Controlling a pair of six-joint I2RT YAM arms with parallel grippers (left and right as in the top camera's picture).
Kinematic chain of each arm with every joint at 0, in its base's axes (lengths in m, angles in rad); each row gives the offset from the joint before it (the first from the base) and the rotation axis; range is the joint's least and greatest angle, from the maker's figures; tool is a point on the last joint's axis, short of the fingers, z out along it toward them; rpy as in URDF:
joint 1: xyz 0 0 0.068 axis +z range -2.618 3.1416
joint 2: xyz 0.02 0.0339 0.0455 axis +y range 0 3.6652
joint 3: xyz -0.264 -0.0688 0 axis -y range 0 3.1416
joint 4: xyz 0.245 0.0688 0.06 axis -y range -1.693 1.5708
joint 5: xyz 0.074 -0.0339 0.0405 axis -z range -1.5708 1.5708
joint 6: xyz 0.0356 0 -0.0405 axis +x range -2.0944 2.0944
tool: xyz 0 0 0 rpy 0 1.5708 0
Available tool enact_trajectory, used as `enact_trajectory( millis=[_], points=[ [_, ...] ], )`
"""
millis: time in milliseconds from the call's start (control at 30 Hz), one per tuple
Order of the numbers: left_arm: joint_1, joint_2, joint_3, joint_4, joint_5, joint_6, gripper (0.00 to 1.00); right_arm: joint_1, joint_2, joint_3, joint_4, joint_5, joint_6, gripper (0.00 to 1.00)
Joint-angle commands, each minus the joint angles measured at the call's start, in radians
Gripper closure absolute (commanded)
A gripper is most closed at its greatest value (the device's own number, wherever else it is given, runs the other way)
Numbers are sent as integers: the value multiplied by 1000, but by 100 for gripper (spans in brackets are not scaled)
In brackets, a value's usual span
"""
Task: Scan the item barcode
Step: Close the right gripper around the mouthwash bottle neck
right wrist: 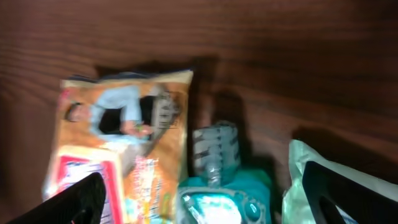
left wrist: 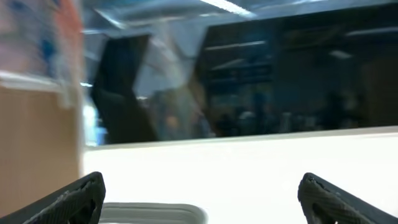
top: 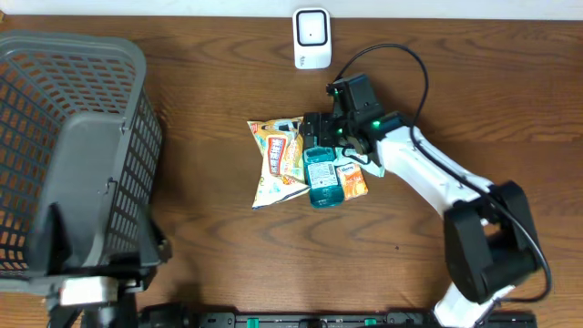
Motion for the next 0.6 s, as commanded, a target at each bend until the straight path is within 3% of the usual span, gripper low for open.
enact_trajectory(
  millis=[0, 333, 567],
  points=[
    [-53, -2, -26, 20, 124, -93, 1, 1, 50, 16, 7, 5, -14, 1],
    [-177, -2, -89, 11, 116, -80, 1, 2, 69, 15, 10, 58, -15, 1],
    [-177, -1, -89, -64, 112, -81, 1, 2, 143, 15, 56, 92, -23, 11]
  ],
)
